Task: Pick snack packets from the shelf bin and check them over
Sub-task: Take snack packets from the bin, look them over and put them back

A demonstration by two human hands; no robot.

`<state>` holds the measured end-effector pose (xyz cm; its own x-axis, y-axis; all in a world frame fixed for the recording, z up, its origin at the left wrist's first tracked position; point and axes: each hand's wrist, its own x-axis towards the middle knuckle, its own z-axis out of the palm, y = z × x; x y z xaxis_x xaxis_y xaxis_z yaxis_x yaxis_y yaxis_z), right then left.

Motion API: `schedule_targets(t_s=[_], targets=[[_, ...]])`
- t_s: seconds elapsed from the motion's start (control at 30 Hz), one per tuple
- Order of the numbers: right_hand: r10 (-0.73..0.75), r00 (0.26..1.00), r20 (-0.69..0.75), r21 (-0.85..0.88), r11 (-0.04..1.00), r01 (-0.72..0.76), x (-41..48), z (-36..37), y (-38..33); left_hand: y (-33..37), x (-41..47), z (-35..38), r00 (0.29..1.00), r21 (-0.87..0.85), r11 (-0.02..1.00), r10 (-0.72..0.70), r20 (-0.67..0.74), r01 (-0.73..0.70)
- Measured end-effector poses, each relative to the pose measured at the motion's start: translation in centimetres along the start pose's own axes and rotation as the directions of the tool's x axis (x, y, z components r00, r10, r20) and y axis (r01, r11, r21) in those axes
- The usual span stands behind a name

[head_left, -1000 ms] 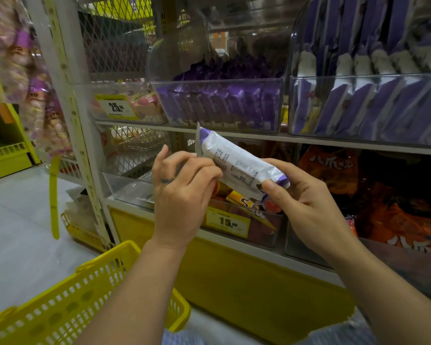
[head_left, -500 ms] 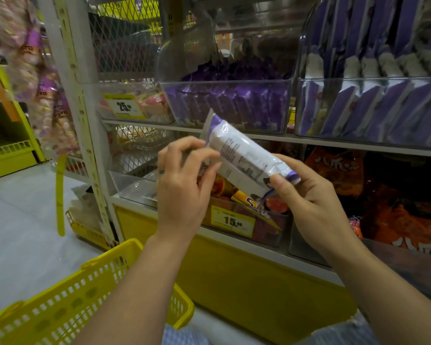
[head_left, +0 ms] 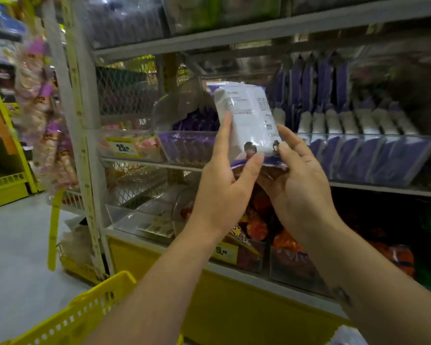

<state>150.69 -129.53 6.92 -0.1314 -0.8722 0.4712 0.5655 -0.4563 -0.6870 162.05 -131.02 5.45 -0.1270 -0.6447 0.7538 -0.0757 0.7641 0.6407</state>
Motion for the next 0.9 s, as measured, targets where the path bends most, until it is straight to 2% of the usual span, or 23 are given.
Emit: schedule_targets(t_s=[0.07,0.1,0.13,0.2,0.27,0.33,0.37,0.47,0.57,0.73,0.8,0.9], targets=[[-0.018,0.999,0.029,-0.197,0.980,0.024,0.6,-0.1,-1.6,1.5,1.7,0.1,0.999,0.049,0.998,0.046,-0.010,-0.045],[-0.047,0.997,0.056,-0.363,0.930,0.064,1.1,-0.4,-2.6,2.3,2.8,-0.1,0.998,0.083,0.995,0.054,-0.010,-0.053],[-0.083,0.992,0.095,-0.552,0.825,0.122,1.7,-0.9,-3.6,3.0,3.9,-0.6,0.998,0.127,0.990,0.060,-0.004,-0.059],[-0.163,0.967,0.198,-0.820,0.513,0.254,3.3,-2.2,-6.1,4.1,6.1,-1.6,0.998,0.241,0.969,0.054,0.030,-0.060],[-0.189,0.942,0.278,-0.915,0.247,0.319,5.2,-3.4,-8.6,5.0,8.3,-2.2,0.995,0.384,0.921,0.032,0.098,-0.067],[-0.099,0.949,0.300,-0.953,0.002,0.302,7.1,-4.2,-10.6,5.7,10.2,-2.1,0.979,0.490,0.867,-0.007,0.203,-0.095],[-0.020,0.957,0.288,-0.955,-0.083,0.286,8.0,-4.5,-11.3,6.1,11.1,-2.0,0.965,0.531,0.840,-0.037,0.258,-0.110],[0.219,0.938,0.269,-0.914,-0.249,0.320,10.0,-5.0,-12.5,7.0,13.5,-1.2,0.900,0.590,0.800,-0.172,0.401,-0.110],[0.345,0.902,0.260,-0.859,-0.344,0.380,11.1,-4.9,-12.8,7.4,15.8,-0.3,0.842,0.629,0.766,-0.245,0.481,-0.136],[0.453,0.839,0.301,-0.823,-0.321,0.469,12.4,-3.8,-13.1,7.3,18.7,1.5,0.764,0.616,0.782,-0.340,0.549,-0.094],[0.493,0.813,0.309,-0.794,-0.337,0.506,12.8,-3.5,-12.9,6.9,19.6,2.1,0.752,0.645,0.757,-0.365,0.549,-0.103],[0.563,0.771,0.296,-0.761,-0.349,0.547,13.2,-3.1,-12.5,6.4,20.4,2.7,0.743,0.695,0.693,-0.362,0.564,-0.190]])
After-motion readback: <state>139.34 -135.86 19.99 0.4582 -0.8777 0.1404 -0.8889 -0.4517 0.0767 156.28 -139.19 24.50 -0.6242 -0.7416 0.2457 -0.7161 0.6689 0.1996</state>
